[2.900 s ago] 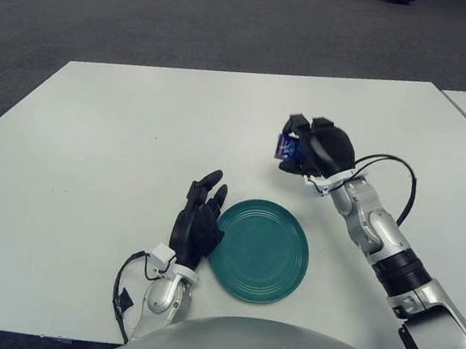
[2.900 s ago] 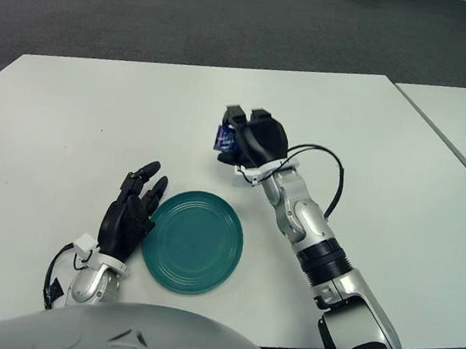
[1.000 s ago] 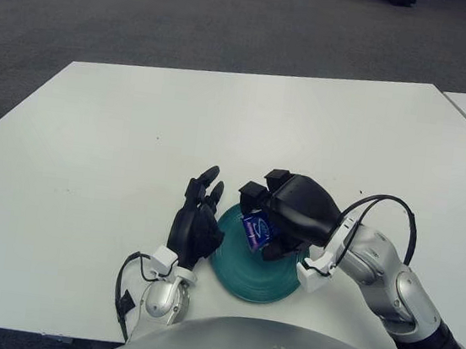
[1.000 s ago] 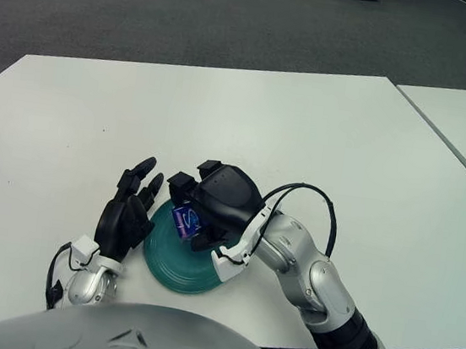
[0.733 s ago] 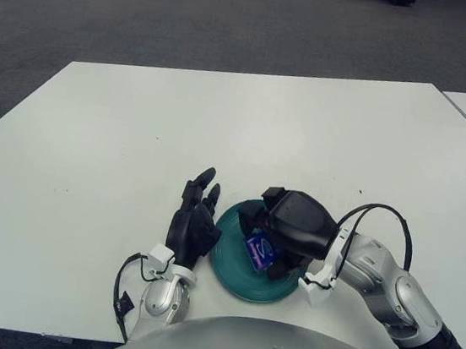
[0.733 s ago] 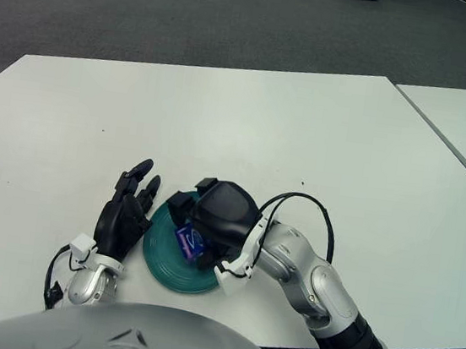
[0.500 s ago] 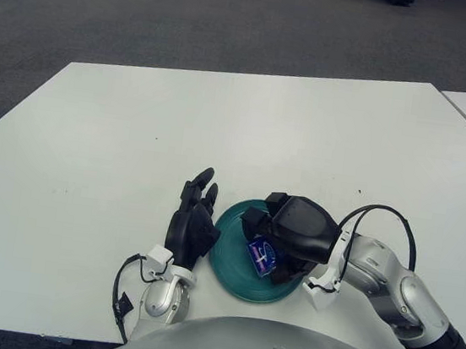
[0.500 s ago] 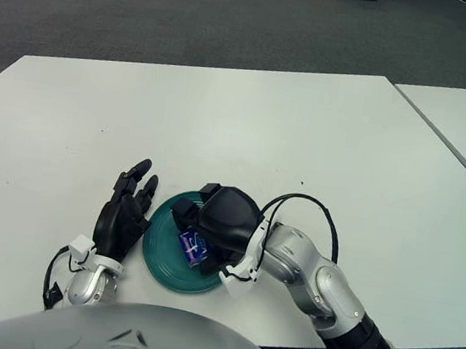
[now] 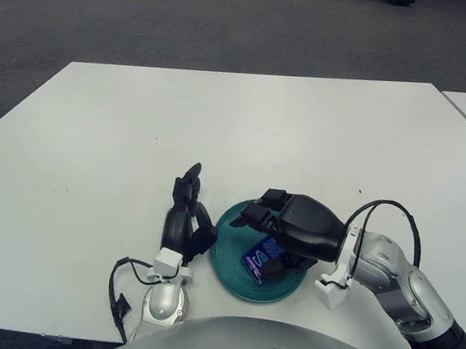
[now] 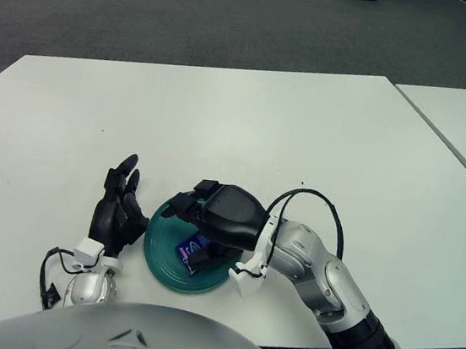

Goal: Put the gum into the plate.

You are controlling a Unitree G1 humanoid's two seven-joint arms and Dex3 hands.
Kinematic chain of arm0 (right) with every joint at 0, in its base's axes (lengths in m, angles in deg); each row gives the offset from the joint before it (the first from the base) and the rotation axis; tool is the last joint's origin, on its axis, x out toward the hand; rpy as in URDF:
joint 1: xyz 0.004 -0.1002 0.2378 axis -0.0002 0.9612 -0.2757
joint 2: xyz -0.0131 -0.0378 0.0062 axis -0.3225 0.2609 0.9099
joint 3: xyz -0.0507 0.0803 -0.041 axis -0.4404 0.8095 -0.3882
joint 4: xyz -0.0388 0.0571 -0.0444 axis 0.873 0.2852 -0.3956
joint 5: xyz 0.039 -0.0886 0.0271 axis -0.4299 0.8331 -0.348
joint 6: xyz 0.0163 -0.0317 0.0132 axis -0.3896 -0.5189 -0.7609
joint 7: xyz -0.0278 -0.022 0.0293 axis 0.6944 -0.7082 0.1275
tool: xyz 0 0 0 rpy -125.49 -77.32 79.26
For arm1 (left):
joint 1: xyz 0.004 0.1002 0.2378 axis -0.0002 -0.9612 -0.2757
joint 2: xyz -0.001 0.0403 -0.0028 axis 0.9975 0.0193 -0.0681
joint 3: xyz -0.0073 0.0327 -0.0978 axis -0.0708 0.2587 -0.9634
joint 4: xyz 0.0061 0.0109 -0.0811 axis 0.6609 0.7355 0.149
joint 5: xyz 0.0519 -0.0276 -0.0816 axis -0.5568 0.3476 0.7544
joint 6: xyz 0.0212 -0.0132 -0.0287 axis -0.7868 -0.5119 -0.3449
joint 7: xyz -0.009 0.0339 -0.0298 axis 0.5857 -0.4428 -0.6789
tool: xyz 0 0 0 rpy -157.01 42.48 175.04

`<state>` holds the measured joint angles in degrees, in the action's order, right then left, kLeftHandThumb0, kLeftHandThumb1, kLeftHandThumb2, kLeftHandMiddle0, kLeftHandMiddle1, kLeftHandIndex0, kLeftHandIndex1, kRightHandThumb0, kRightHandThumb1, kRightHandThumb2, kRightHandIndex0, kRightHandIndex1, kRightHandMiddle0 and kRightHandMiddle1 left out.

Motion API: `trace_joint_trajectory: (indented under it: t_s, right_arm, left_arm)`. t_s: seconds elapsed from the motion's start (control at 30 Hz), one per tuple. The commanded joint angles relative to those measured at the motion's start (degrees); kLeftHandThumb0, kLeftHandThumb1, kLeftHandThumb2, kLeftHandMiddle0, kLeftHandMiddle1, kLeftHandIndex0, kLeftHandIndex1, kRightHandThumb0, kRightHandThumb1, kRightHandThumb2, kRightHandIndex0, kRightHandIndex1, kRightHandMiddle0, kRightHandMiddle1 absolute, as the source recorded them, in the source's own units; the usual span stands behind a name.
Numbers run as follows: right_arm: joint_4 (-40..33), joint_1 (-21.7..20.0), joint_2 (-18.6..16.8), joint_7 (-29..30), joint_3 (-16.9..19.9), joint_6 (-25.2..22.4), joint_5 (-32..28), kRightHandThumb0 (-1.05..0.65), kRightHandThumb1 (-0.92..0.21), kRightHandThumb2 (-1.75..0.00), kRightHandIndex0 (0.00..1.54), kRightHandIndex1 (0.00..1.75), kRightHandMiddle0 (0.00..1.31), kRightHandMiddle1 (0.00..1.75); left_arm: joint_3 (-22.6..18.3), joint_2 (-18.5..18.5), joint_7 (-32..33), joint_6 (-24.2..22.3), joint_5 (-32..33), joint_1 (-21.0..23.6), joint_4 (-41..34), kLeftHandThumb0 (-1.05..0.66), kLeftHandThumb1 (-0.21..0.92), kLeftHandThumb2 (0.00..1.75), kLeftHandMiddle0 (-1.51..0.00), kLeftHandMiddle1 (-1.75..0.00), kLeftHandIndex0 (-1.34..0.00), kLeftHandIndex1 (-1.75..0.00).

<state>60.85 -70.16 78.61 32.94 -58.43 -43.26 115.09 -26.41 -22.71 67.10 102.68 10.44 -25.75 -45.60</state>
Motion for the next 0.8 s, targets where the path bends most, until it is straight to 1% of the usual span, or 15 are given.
trace_joint_trajectory:
  t_s: [0.0, 0.13, 0.23, 0.37, 0.47, 0.53, 0.57, 0.6, 0.63, 0.67, 0.7, 0.73, 0.77]
  right_arm:
    - [0.8, 0.4, -0.6, 0.6, 1.3, -0.4, -2.4, -0.92, -0.92, -0.68, 0.27, 0.07, 0.0, 0.53]
    - [1.0, 1.0, -0.9, 0.3, 1.6, -1.2, -3.9, -0.98, -0.92, -0.73, 0.23, 0.03, 0.0, 0.48]
    - [0.9, 1.3, -0.9, 0.1, 1.9, -1.7, -4.9, -1.0, -0.92, -0.74, 0.21, 0.02, 0.0, 0.45]
    - [0.8, 2.6, -1.5, 0.8, 2.7, -2.8, -5.9, -1.04, -0.92, -0.77, 0.16, 0.01, 0.0, 0.37]
    - [0.9, 3.6, -2.4, 1.5, 3.0, -3.5, -6.8, -1.05, -0.92, -0.76, 0.14, 0.0, 0.0, 0.35]
    - [0.8, 5.6, -5.0, 4.1, 3.9, -5.1, -7.5, -1.05, -0.92, -0.76, 0.15, 0.01, 0.0, 0.36]
    - [0.8, 6.5, -6.2, 5.4, 4.2, -5.7, -7.7, -1.04, -0.92, -0.74, 0.26, 0.12, 0.0, 0.43]
    - [1.0, 7.5, -7.7, 7.5, 4.7, -6.0, -7.3, -1.04, -0.92, -0.72, 0.28, 0.27, 0.0, 0.49]
    - [1.2, 8.0, -8.5, 8.9, 5.0, -6.0, -6.9, -1.04, -0.92, -0.72, 0.29, 0.37, 0.0, 0.53]
    - [1.3, 8.7, -9.6, 10.8, 5.4, -6.1, -6.3, -1.03, -0.92, -0.71, 0.29, 0.53, 0.0, 0.6]
    - [1.4, 9.2, -10.4, 12.0, 5.6, -6.2, -5.9, -1.02, -0.92, -0.7, 0.29, 0.81, 0.0, 0.7]
    - [1.9, 9.7, -11.9, 14.1, 5.9, -6.7, -5.6, -1.01, -0.92, -0.7, 0.29, 0.93, 0.0, 0.74]
    - [2.2, 10.1, -13.1, 15.5, 6.2, -7.1, -5.4, -0.97, -0.92, -0.68, 0.29, 1.19, 0.0, 0.84]
  left_arm:
    - [3.1, -6.7, 1.6, 1.3, 2.7, 0.2, 0.5, -1.02, 0.92, 1.1, -0.31, -0.03, 0.0, -0.55]
    - [3.7, -6.2, 2.5, 1.0, 3.9, 0.2, 0.3, -1.02, 0.92, 1.11, -0.33, -0.03, 0.0, -0.57]
    - [4.2, -5.4, 3.1, 0.4, 3.4, 0.2, -0.5, -1.01, 0.92, 1.11, -0.33, -0.03, 0.0, -0.57]
    - [5.3, -3.2, 1.2, -0.9, 3.9, 0.4, -1.4, -1.01, 0.92, 1.11, -0.32, -0.02, 0.0, -0.53]
    - [5.9, -2.2, -0.1, -1.6, 5.0, 0.6, -1.8, -1.03, 0.92, 1.11, -0.31, -0.01, 0.0, -0.51]
    - [4.1, -1.0, -3.1, -0.8, 8.0, 3.6, 2.0, -1.03, 0.92, 1.1, -0.3, -0.01, 0.0, -0.5]
    - [3.3, -0.5, -4.4, -0.4, 9.4, 4.7, 3.4, -1.04, 0.92, 1.09, -0.29, -0.01, 0.0, -0.5]
    - [2.9, -0.2, -5.6, 0.1, 10.9, 4.8, 4.2, -1.04, 0.92, 1.08, -0.29, -0.01, 0.0, -0.5]
    - [2.7, -0.1, -6.3, 0.5, 11.8, 4.6, 4.3, -1.04, 0.92, 1.08, -0.28, -0.01, 0.0, -0.5]
    - [2.7, 0.0, -7.2, 0.8, 12.7, 4.1, 4.3, -1.05, 0.92, 1.07, -0.28, 0.0, 0.0, -0.51]
    - [2.6, 0.1, -7.9, 1.1, 13.4, 3.7, 4.2, -1.05, 0.92, 1.07, -0.28, -0.01, 0.0, -0.52]
    - [2.5, 0.2, -9.0, 1.4, 14.7, 3.3, 4.2, -1.05, 0.92, 1.06, -0.29, -0.01, 0.0, -0.53]
    - [2.4, 0.2, -9.8, 1.6, 15.6, 2.9, 4.1, -1.05, 0.92, 1.06, -0.29, -0.01, 0.0, -0.54]
